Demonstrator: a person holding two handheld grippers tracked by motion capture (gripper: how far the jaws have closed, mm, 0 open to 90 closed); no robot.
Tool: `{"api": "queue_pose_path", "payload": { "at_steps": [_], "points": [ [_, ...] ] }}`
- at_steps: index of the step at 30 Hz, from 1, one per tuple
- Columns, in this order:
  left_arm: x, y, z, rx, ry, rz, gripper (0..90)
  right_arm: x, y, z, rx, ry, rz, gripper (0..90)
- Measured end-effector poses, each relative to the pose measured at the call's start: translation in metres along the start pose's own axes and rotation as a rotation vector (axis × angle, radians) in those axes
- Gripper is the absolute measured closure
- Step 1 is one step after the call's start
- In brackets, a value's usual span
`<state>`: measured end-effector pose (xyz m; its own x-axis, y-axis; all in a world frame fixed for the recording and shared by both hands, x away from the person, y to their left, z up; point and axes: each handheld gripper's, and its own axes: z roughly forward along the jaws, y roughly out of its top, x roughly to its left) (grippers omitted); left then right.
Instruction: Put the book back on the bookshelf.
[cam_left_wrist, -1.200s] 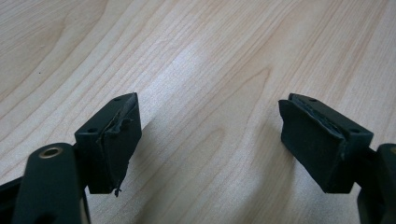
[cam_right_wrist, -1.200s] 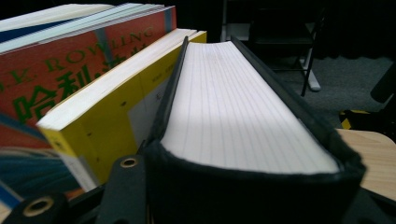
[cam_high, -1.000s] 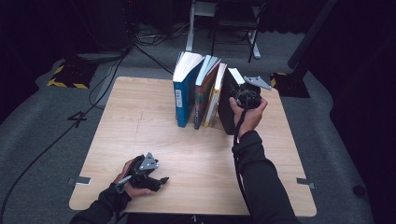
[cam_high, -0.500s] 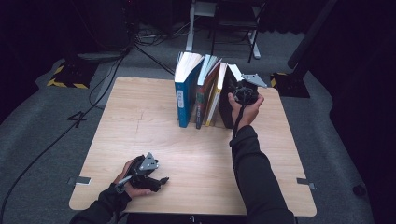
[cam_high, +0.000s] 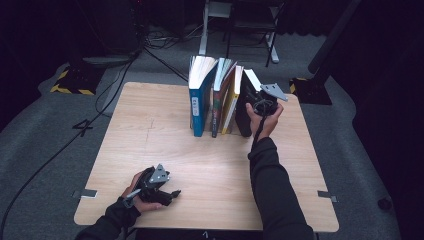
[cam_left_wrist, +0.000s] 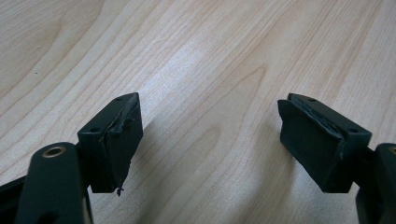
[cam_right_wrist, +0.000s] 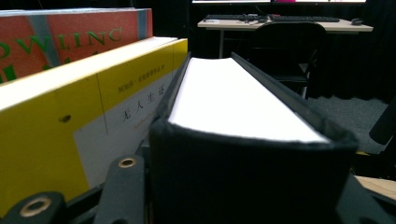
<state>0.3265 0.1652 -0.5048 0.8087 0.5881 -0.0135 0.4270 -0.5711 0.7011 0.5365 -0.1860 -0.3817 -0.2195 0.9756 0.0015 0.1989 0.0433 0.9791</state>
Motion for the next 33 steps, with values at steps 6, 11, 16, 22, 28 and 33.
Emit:
{"api": "queue_pose_path", "payload": {
  "at_steps": [6, 11, 16, 22, 28, 33],
  "points": [
    [0.0, 0.0, 0.0, 0.001, 0.001, 0.001, 21.4, 0.002, -0.007, -0.005, 0.013, 0.0, -0.048, 51.4],
    [0.0, 0.0, 0.0, 0.002, 0.0, 0.001, 21.3, 0.002, -0.012, -0.009, 0.02, 0.013, -0.046, 50.4],
    [0.0, 0.0, 0.0, 0.002, 0.0, 0.001, 21.3, -0.002, -0.011, -0.011, 0.053, 0.044, -0.055, 45.4],
    [0.0, 0.0, 0.0, 0.002, 0.001, 0.001, 21.3, -0.007, -0.014, -0.024, 0.088, 0.081, -0.074, 40.5],
    [0.0, 0.0, 0.0, 0.002, 0.001, 0.0, 21.3, -0.011, -0.02, -0.044, 0.088, 0.129, -0.092, 36.0],
    [0.0, 0.0, 0.0, 0.002, 0.0, 0.0, 21.3, -0.016, -0.031, -0.063, 0.092, 0.168, -0.137, 36.7]
  ]
}}
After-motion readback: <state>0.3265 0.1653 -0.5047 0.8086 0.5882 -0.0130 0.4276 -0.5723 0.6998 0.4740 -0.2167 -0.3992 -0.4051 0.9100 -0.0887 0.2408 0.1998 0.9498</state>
